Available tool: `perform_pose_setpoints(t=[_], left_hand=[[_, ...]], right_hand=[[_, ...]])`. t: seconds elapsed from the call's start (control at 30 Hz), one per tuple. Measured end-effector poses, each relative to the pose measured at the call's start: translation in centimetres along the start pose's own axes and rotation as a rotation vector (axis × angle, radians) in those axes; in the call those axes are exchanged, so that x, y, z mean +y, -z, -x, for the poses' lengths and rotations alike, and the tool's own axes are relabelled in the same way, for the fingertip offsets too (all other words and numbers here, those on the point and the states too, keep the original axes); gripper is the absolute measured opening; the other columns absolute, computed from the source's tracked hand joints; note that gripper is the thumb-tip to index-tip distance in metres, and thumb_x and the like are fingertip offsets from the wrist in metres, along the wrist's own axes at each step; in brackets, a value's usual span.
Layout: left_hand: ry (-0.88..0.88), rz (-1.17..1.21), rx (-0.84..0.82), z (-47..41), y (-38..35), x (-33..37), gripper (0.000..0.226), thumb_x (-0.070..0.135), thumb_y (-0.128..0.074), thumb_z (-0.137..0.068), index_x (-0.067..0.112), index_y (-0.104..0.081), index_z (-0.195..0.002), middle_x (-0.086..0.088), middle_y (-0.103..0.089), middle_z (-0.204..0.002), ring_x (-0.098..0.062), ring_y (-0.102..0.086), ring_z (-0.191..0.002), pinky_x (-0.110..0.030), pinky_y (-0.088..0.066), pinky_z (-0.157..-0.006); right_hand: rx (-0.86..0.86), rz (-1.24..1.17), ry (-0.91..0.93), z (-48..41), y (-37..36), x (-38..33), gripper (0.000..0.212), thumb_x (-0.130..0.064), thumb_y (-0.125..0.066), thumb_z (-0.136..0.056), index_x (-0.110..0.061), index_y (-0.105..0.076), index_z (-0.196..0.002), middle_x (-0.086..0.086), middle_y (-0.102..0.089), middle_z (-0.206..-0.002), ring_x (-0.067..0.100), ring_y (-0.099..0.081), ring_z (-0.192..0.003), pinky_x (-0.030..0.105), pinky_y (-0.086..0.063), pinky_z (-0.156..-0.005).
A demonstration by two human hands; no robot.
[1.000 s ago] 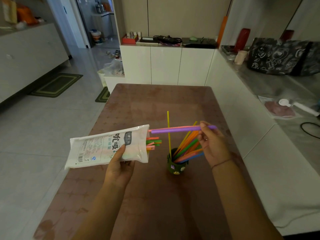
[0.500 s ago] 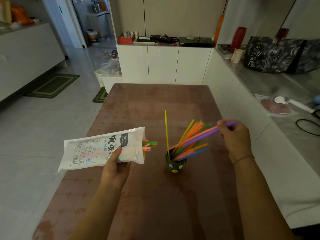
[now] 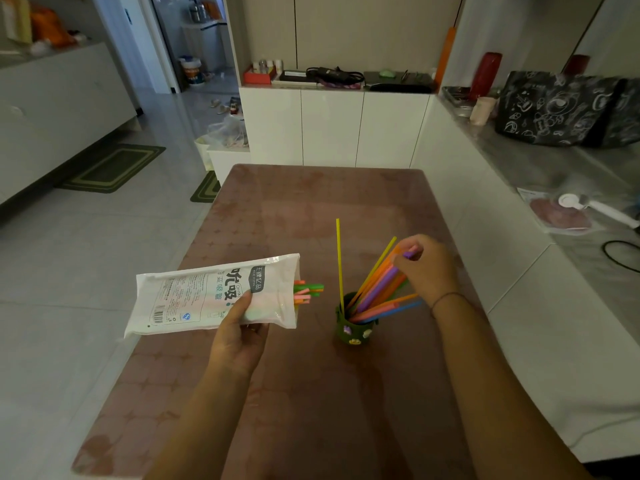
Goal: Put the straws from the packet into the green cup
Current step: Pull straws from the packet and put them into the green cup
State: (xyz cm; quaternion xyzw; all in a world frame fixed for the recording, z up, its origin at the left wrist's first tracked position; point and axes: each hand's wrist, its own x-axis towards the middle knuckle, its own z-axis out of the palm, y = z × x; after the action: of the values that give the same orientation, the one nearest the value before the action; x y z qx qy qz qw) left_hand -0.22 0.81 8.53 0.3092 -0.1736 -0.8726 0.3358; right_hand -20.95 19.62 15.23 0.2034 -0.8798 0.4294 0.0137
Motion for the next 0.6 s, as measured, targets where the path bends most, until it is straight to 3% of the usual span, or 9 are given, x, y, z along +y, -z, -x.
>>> perform_pose_setpoints(t=[0.1,0.23,0.43,0.6], left_hand=[[0.002,0.002,0.004,-0.2,0.1,0.0,0.044,0.003,-0.061,-0.087,0.022,-0.052,-0.126,-0.002,-0.07,-0.113,-0.018,-0.069,-0.097,-0.034,-0.061,-0.073],[0.011,0.006,0.009,-0.2,-0.1,-0.3,0.046,0.002,-0.062,-0.087,0.022,-0.052,-0.127,-0.002,-0.069,-0.115,-0.019,-0.068,-0.1,-0.034,-0.06,-0.074],[0.021,0.003,0.006,-0.5,-0.4,-0.6,0.045,0.002,-0.063,-0.085,0.022,-0.052,-0.124,-0.003,-0.071,-0.113,-0.018,-0.071,-0.096,-0.034,-0.062,-0.069],[0.025,0.001,0.013,-0.5,-0.6,-0.7,0.041,0.001,-0.064,-0.084,0.022,-0.055,-0.117,0.0,-0.076,-0.099,-0.017,-0.073,-0.089,-0.033,-0.061,-0.062]], right_hand=[[0.044,-0.048,-0.006,-0.1,0.3,0.2,0.01,-0.01,-0.069,-0.075,-0.01,-0.069,-0.085,0.003,-0.061,-0.077,0.018,-0.057,-0.074,0.026,-0.044,-0.069],[0.049,-0.027,0.016,0.0,-0.1,0.4,0.009,-0.003,-0.066,-0.075,-0.008,-0.07,-0.081,0.004,-0.062,-0.074,0.018,-0.057,-0.072,0.026,-0.043,-0.068],[-0.079,0.139,0.101,0.5,-1.9,0.9,0.007,-0.003,-0.065,-0.075,-0.004,-0.069,-0.08,0.018,-0.069,-0.086,0.032,-0.062,-0.081,0.04,-0.051,-0.074],[-0.111,0.18,0.084,0.9,-2.3,1.0,0.008,-0.008,-0.063,-0.079,-0.007,-0.067,-0.086,0.014,-0.069,-0.09,0.03,-0.063,-0.085,0.035,-0.051,-0.073]])
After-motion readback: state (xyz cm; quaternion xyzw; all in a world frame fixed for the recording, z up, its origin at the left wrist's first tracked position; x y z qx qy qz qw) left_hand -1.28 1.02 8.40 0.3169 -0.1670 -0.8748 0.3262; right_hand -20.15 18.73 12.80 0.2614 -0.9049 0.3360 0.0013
